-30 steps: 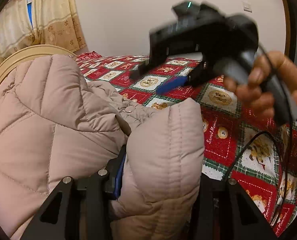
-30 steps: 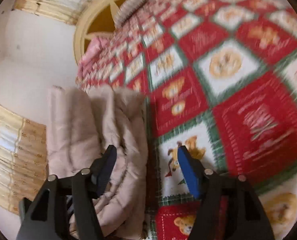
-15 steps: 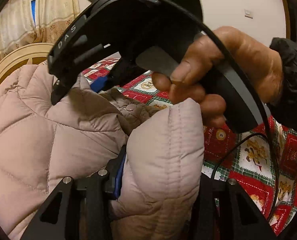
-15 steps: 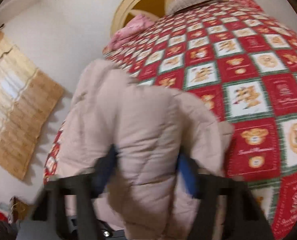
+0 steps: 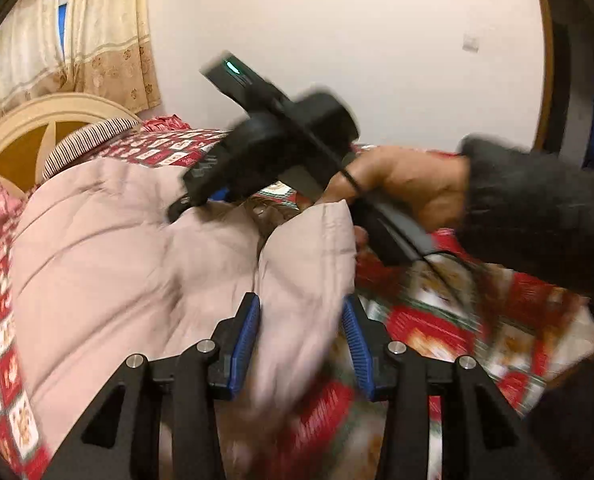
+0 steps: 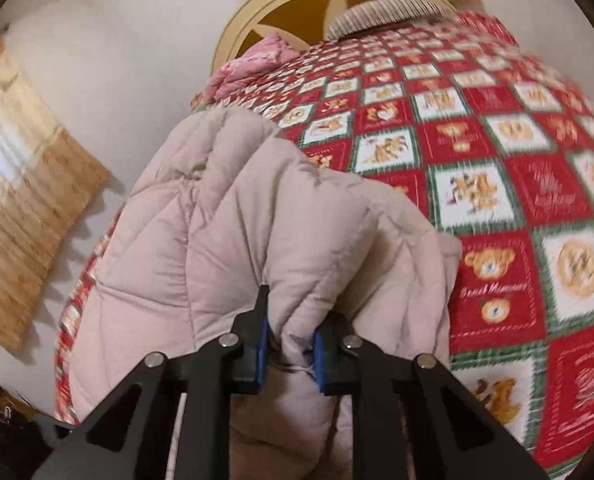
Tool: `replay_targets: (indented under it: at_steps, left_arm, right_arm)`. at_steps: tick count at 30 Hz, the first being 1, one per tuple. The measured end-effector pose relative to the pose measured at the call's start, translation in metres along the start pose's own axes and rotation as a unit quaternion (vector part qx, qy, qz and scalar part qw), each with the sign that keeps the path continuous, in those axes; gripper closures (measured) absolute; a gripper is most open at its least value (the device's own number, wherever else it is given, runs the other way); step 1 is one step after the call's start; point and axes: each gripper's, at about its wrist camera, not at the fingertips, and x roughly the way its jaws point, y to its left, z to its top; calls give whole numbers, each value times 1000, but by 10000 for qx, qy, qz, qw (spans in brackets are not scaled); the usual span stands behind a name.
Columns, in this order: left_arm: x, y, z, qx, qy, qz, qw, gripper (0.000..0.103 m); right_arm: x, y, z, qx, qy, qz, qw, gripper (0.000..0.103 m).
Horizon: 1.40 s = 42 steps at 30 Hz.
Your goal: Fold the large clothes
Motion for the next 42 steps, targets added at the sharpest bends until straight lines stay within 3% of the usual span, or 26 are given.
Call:
replay_targets:
  at_steps: [3, 6, 8, 9, 11, 13, 16, 17, 18, 21, 22, 24, 28, 33, 35, 36, 37, 38, 40, 42]
  left_arm:
    - [-41, 33, -8, -612, -151, -263, 9977, 59]
    - [-73, 83, -4, -1464, -438, -61, 9882, 59]
    - [-85, 123, 2, -1992, -604, 535, 9766, 42]
    - [-87, 145, 6, -2345, -621, 1012, 9648, 29]
    - [-86, 183, 12, -3000, -629, 1515, 9397, 27]
    - [-76, 203, 19, -3374, -498, 1556, 9271, 27]
    - [-35, 219, 35, -3465, -128, 1535, 9253, 27]
    - [-19, 222, 35, -3525, 83, 1668, 9208, 27]
    - [-7, 228, 29, -3655, 289, 1744, 9139, 26]
    - [11, 226, 12, -4389, 220, 1589, 8841, 11]
    - [11, 222, 10, -4416, 227, 1636, 8819, 8]
    - [20, 215, 10, -4237, 364, 1822, 8865, 5]
    - [35, 217, -8, -4491, 341, 1918, 8720, 1]
    - [42, 208, -9, -4120, 311, 2290, 8814, 1]
    - [39, 210, -13, -4156, 243, 2187, 8826, 1]
    - [38, 211, -16, -4203, 194, 2107, 8824, 1]
    - [38, 213, -19, -4257, 147, 2027, 8818, 1]
    - [38, 216, -22, -4316, 96, 1954, 8806, 1]
    - [36, 218, -26, -4394, -4, 1829, 8795, 1]
    - [33, 219, -31, -4468, -145, 1686, 8785, 1]
  right_arm:
    - [-1, -7, -6, 164, -89, 85, 9998, 83]
    - [-3, -6, -11, 179, -209, 64, 9996, 82]
    - [-2, -2, -14, 117, -321, -12, 9994, 81]
    - [-2, 0, -15, 74, -368, -51, 9993, 81]
    - [-2, 5, -18, -48, -457, -144, 9988, 81]
    - [-3, 8, -20, -138, -517, -225, 9983, 80]
    - [-3, 11, -22, -170, -561, -296, 9978, 80]
    - [-3, 11, -22, -180, -574, -304, 9977, 80]
    - [-3, 12, -23, -183, -585, -309, 9976, 80]
    - [-3, 12, -26, -150, -629, -327, 9974, 79]
    - [-3, 12, -27, -148, -647, -331, 9972, 79]
    - [-1, 13, -28, -195, -677, -358, 9969, 78]
    - [3, 12, -29, -135, -723, -322, 9968, 78]
    - [-2, 7, -22, 99, -614, -142, 9980, 72]
    - [-22, -4, -17, 510, -607, 171, 9967, 56]
    - [-35, -12, -16, 742, -749, 348, 9938, 48]
    - [-55, -24, -16, 1048, -1038, 466, 9880, 30]
    - [-70, -33, -17, 1251, -1271, 471, 9829, 24]
    - [-91, -50, -19, 1533, -1495, 252, 9765, 24]
    - [-89, -61, -19, 1576, -1220, -43, 9799, 28]
